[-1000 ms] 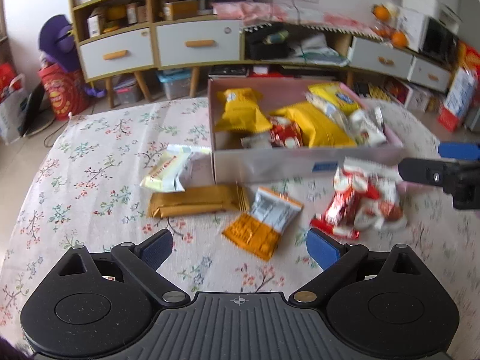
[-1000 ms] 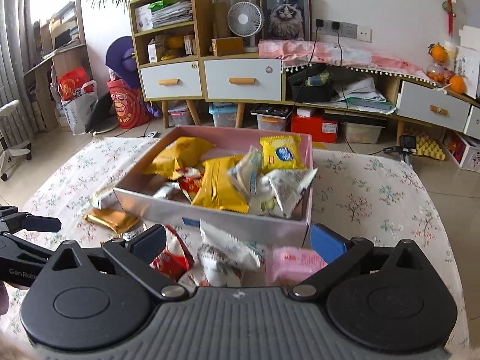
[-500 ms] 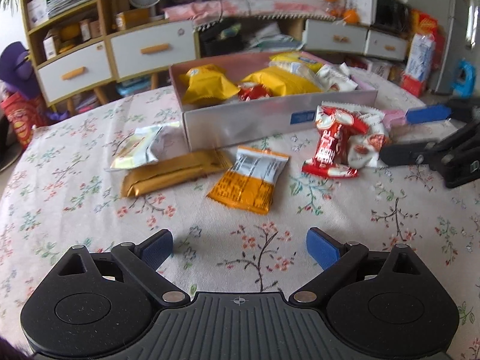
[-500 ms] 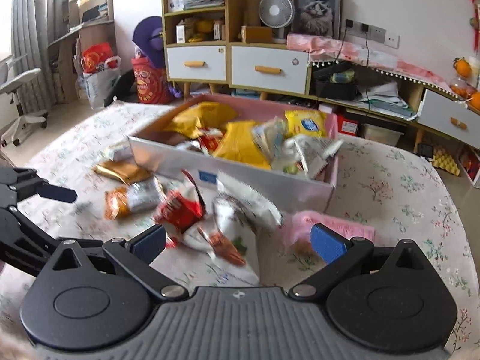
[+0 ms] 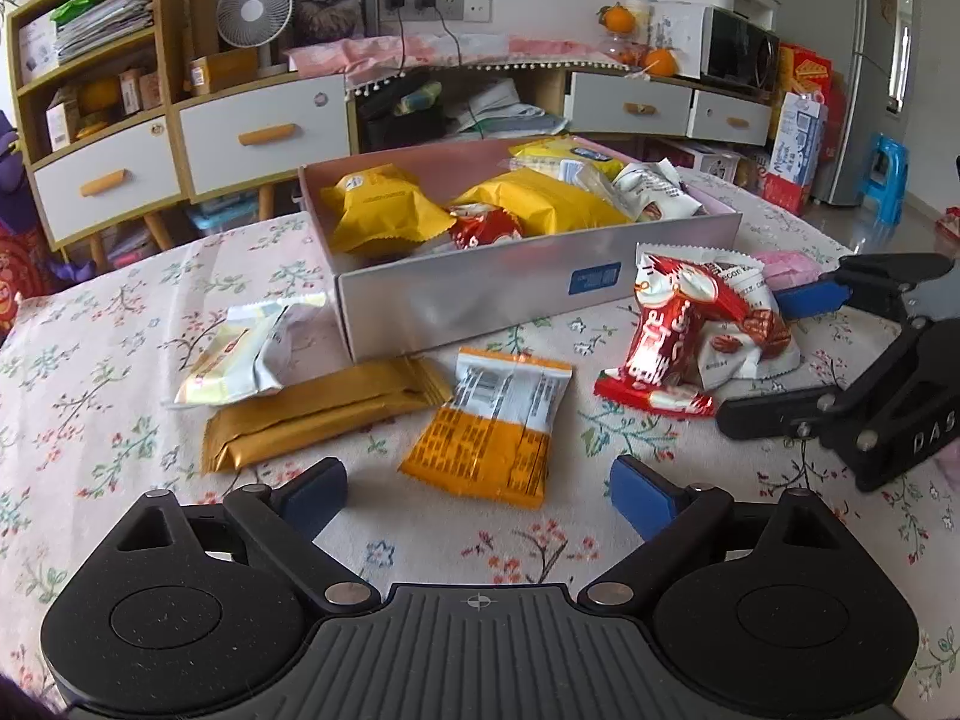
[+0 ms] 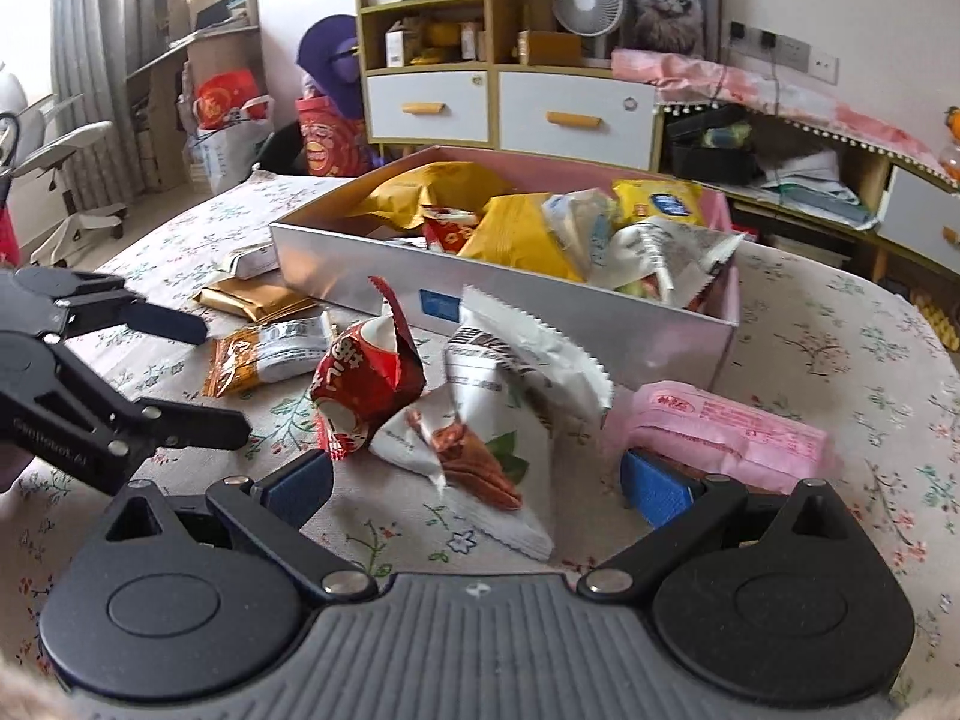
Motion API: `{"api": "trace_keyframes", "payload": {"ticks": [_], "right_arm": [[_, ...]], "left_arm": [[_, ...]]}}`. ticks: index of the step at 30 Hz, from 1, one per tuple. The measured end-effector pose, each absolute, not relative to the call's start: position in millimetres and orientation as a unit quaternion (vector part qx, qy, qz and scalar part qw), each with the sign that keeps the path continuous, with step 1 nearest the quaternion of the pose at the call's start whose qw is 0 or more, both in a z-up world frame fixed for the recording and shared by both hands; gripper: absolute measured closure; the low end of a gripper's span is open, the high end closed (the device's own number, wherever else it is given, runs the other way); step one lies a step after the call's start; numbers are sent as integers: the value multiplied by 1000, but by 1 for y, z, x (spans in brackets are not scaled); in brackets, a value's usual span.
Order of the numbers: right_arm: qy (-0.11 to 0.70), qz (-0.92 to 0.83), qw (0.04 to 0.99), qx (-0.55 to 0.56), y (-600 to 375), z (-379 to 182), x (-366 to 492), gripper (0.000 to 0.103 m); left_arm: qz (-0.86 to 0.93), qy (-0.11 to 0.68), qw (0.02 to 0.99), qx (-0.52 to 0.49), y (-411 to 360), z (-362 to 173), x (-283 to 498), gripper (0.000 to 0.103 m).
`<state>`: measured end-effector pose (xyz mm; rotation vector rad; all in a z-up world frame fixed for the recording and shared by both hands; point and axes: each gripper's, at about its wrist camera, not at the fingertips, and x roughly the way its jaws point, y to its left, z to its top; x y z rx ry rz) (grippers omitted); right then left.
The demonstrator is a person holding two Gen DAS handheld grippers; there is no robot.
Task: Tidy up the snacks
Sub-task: 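Move both tools back over the remaining snacks beside the box, then grasp the orange-white packet with the left tool while the right tool grasps the white pecan packet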
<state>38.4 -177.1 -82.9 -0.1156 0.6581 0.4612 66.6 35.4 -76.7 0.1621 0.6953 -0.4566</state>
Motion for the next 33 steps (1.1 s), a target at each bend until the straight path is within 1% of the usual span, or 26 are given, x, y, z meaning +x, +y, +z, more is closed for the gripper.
{"api": "trace_keyframes", "payload": {"ticks": [2,4,5,7,8,10,11,13,15,16,21,28,30,33], "right_arm": [[322,231,916,-59,-176,-84,39,0],[322,239,915,-57,-175,-83,39,1],[321,242,914,-54,-175,-83,39,3],[320,247,913,-51,-174,-82,40,6],[319,249,913,-51,-174,-81,41,9],[317,252,913,-50,-174,-80,42,12],[318,254,912,-49,-174,-80,42,14],[317,256,912,-45,-176,-79,42,18],[319,258,911,-40,-179,-78,44,23],[320,258,911,-38,-180,-77,45,25],[327,259,909,-20,-189,-73,49,39],[328,253,910,3,-195,-66,54,52],[328,255,910,6,-194,-66,55,58],[332,256,908,17,-196,-64,58,60]], "left_arm": [[-224,335,912,78,33,-76,69,14],[-227,333,912,77,30,-75,72,21],[-229,332,912,77,29,-75,72,24],[-230,331,912,76,26,-74,74,32],[-231,331,912,76,25,-73,74,35],[-232,333,911,75,23,-72,74,43],[-233,334,910,75,22,-71,74,45],[-233,335,910,76,20,-71,74,53],[-232,337,909,77,17,-70,73,59],[-230,338,909,78,16,-69,73,60],[-219,355,905,83,9,-66,73,61],[-201,367,905,79,4,-64,77,61],[-193,369,906,80,0,-63,76,62],[-185,372,906,81,-3,-62,75,64]]}}
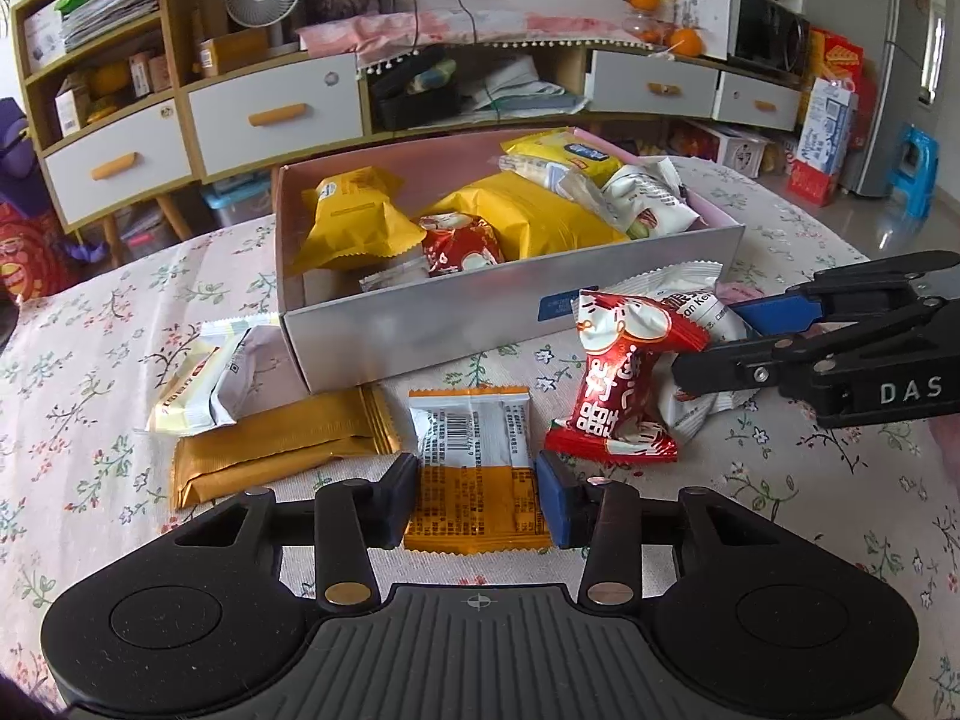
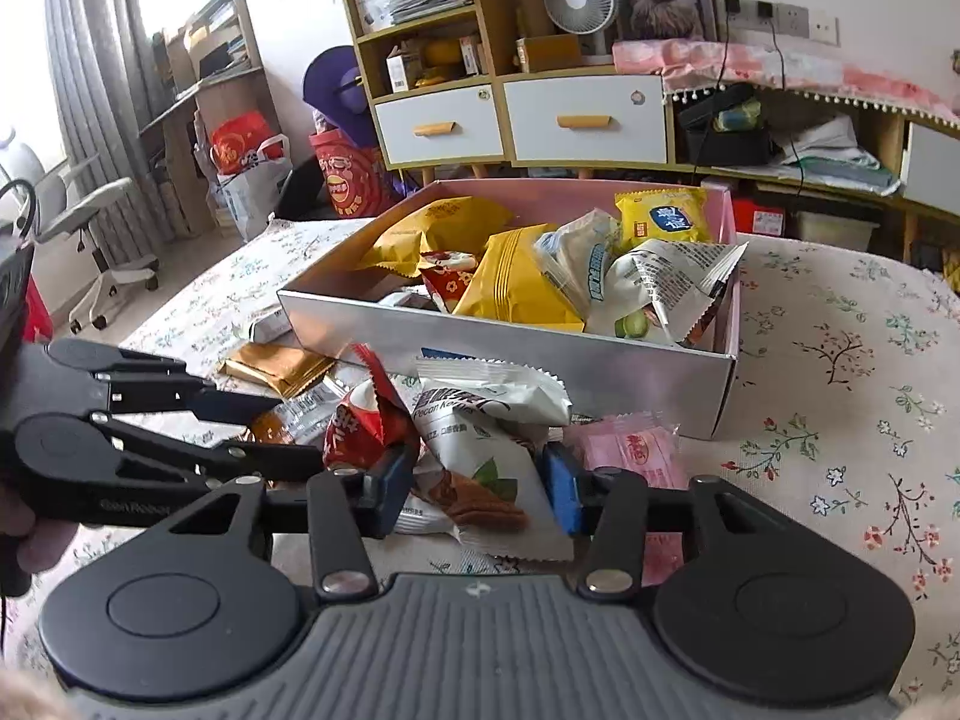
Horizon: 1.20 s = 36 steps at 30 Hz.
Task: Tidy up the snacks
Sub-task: 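Grasp the orange-white packet with the left tool while the right tool grasps the white pecan packet, then carry both packets into the pink box and open both tools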
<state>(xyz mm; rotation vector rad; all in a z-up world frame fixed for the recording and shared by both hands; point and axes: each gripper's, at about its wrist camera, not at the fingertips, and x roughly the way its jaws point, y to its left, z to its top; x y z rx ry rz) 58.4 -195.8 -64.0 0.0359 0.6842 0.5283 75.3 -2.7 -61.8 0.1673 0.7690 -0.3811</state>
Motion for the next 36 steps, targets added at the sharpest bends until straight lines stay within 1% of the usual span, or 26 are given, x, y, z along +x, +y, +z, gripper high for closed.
{"api": "trace_keyframes", "payload": {"ticks": [5,11,16,18,28,29,30,36], "right_arm": [[328,261,907,27,-207,-58,58,70],[333,244,909,55,-218,-57,64,71],[339,240,908,50,-211,-60,65,68],[342,238,908,49,-209,-61,66,63],[351,227,906,63,-206,-65,71,60],[351,227,907,61,-206,-65,71,61],[351,226,907,59,-206,-64,70,65],[350,229,907,54,-208,-62,68,72]], "left_arm": [[-176,382,904,71,-1,-59,76,66],[-173,387,903,66,-4,-59,76,66],[-167,389,904,66,-7,-59,76,66],[-162,390,904,66,-8,-59,76,66],[-138,397,905,68,-15,-55,74,66],[-139,396,905,68,-15,-55,74,66],[-140,396,905,67,-15,-54,73,67],[-140,391,908,60,-10,-48,71,67]]}}
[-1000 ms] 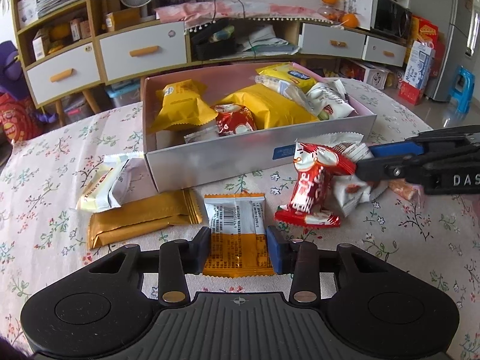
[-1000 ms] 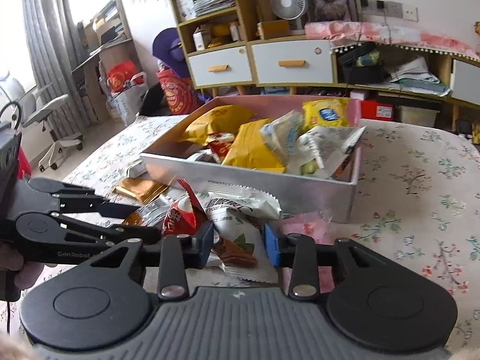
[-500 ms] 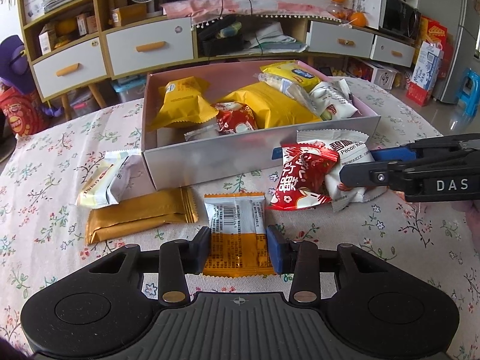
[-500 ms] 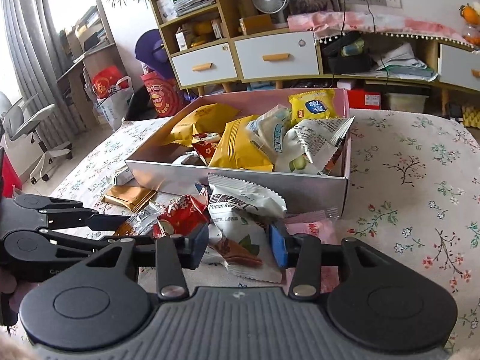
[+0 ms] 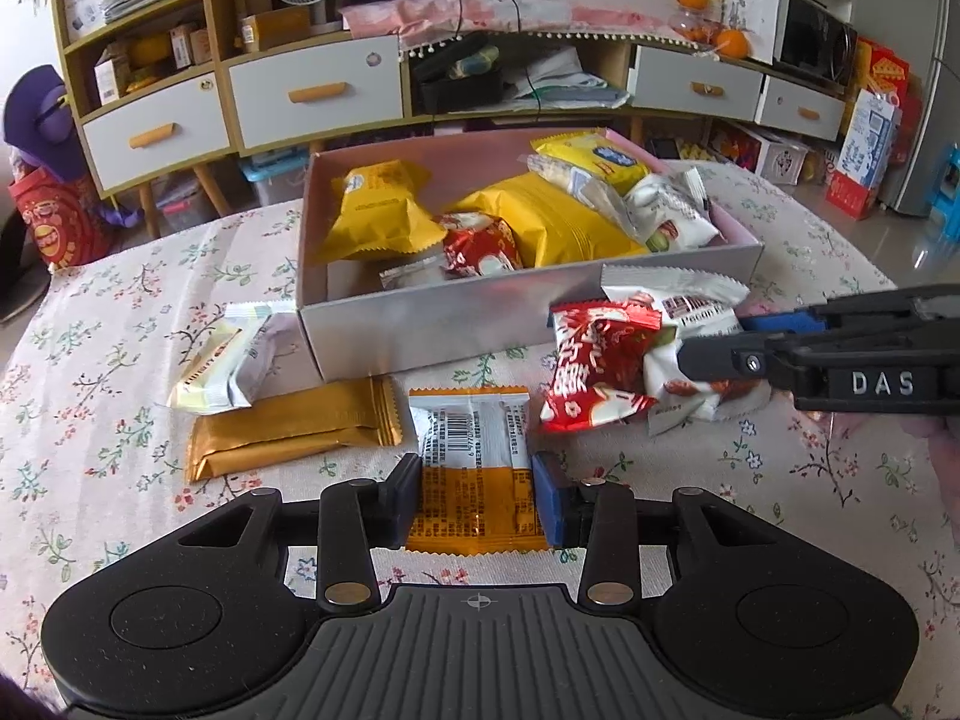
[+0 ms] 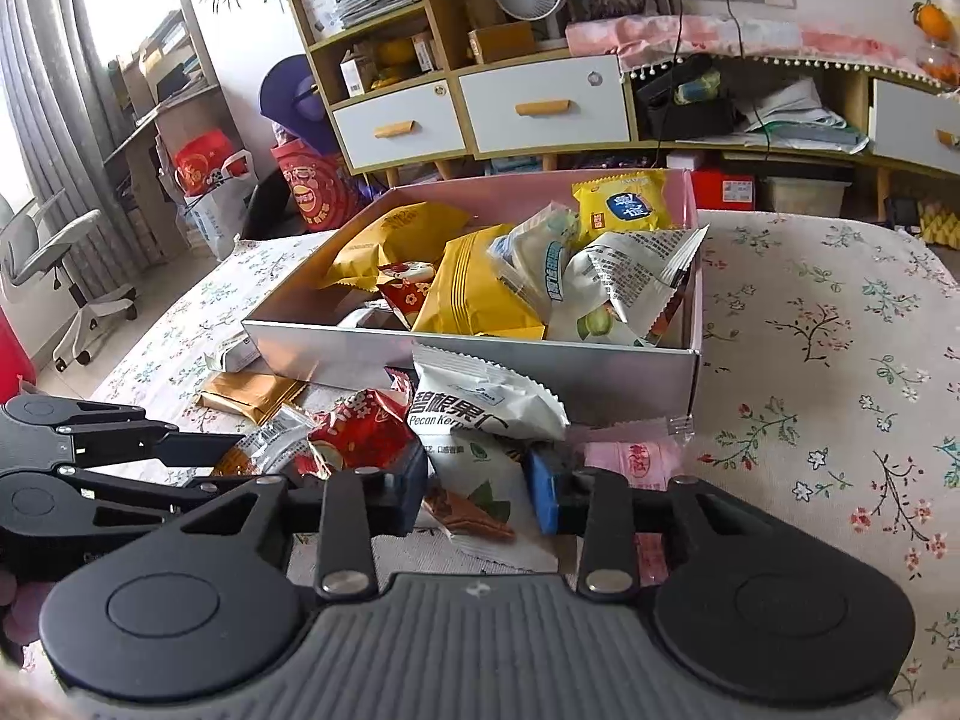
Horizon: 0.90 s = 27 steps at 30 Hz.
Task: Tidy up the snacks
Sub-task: 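Carry both packets into the pink box and open both tools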
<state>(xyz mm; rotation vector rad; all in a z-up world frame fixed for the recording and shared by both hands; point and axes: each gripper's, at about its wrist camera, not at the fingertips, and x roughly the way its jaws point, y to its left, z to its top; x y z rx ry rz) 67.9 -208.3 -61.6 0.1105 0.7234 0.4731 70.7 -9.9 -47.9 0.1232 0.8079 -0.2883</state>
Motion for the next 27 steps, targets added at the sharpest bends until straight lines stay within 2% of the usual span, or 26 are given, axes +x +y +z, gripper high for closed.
{"api": "trace_keyframes", "payload": {"ticks": [27], "right_arm": [[291,203,933,54,-216,-21,62,74]], "left_arm": [[-125,350,928,9,-3,-3,76,67]]}}
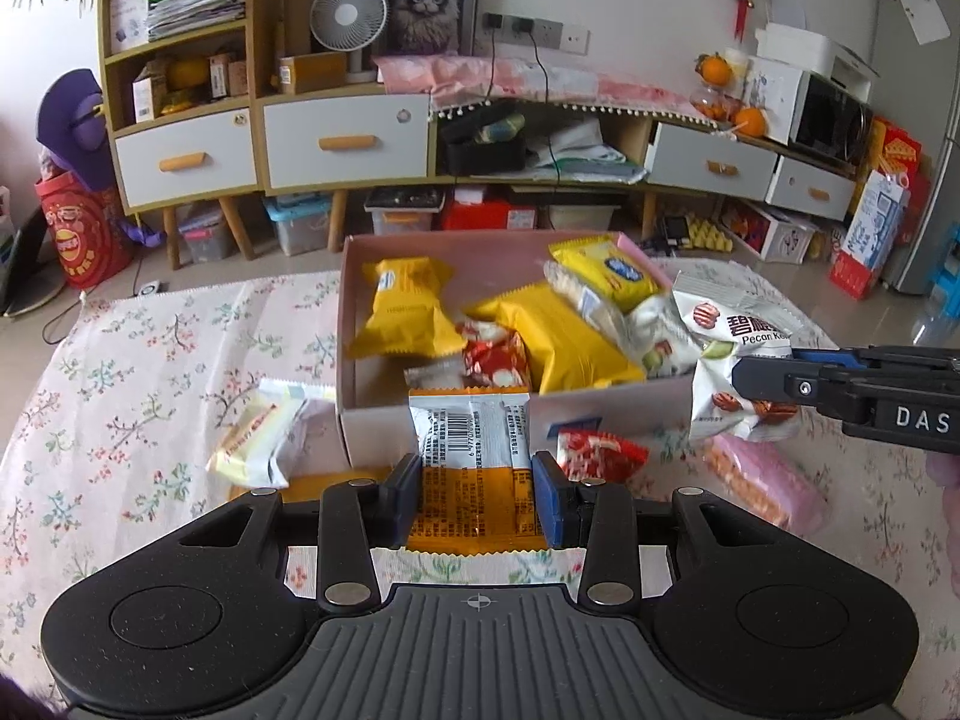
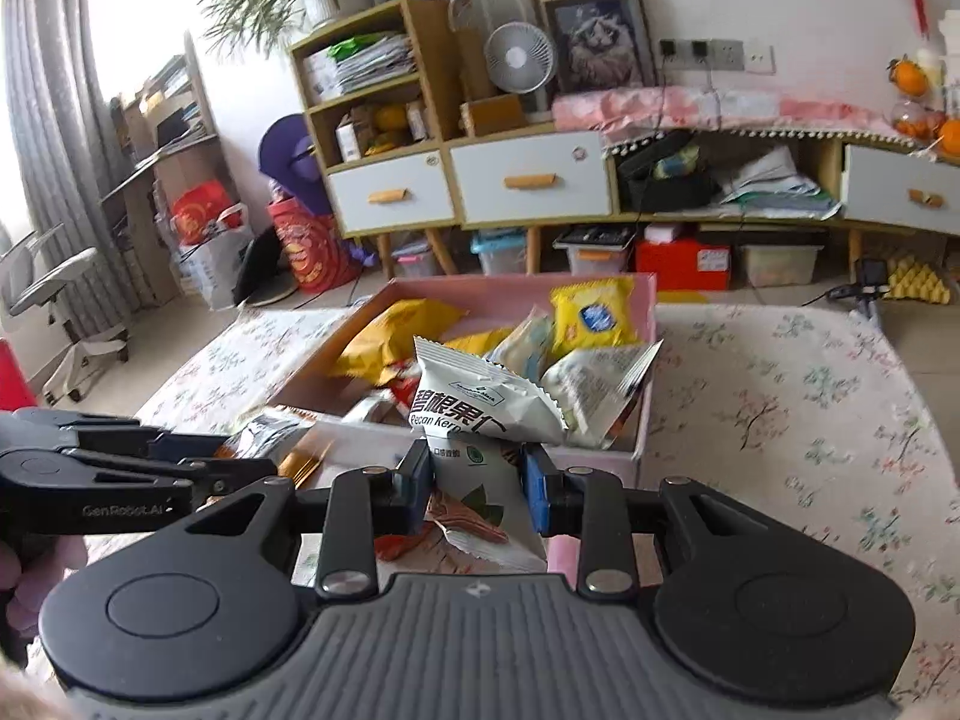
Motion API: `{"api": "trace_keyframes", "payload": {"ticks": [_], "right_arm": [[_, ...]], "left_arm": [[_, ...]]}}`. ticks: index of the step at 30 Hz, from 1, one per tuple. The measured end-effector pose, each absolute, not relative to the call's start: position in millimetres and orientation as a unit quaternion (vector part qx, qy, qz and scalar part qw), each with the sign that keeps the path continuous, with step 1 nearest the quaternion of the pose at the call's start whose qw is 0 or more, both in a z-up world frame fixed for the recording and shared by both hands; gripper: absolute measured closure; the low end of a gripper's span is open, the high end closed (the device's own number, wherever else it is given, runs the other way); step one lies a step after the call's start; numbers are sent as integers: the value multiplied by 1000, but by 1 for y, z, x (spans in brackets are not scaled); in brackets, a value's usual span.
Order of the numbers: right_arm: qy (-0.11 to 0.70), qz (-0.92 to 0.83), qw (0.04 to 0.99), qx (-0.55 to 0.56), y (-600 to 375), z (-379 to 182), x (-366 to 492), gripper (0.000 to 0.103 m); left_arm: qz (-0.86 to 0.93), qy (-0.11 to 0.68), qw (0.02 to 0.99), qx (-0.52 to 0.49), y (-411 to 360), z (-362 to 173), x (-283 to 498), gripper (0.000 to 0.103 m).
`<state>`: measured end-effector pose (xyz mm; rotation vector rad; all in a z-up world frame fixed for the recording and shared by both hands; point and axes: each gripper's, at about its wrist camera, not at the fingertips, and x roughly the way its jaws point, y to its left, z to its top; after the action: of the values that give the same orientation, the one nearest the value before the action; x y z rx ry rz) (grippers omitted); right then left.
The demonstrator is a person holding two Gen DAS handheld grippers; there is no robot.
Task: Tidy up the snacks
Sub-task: 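Carry both packets into the pink box and open both tools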
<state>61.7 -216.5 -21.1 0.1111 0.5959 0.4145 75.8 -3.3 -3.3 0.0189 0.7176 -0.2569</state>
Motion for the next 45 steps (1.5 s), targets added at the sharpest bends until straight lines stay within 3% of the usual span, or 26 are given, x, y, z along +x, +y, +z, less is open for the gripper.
{"api": "trace_keyframes", "payload": {"ticks": [13,35,41,45], "right_arm": [[292,148,936,129,-220,-18,109,74],[296,163,933,123,-182,-21,163,77],[294,169,933,124,-176,-17,165,71],[291,166,936,106,-173,-12,160,60]], "left_arm": [[-99,352,931,9,-10,-12,130,67],[-102,365,925,-6,-2,-34,168,65],[-109,362,926,5,-3,-32,164,57],[-118,357,927,8,-5,-26,159,39]]}}
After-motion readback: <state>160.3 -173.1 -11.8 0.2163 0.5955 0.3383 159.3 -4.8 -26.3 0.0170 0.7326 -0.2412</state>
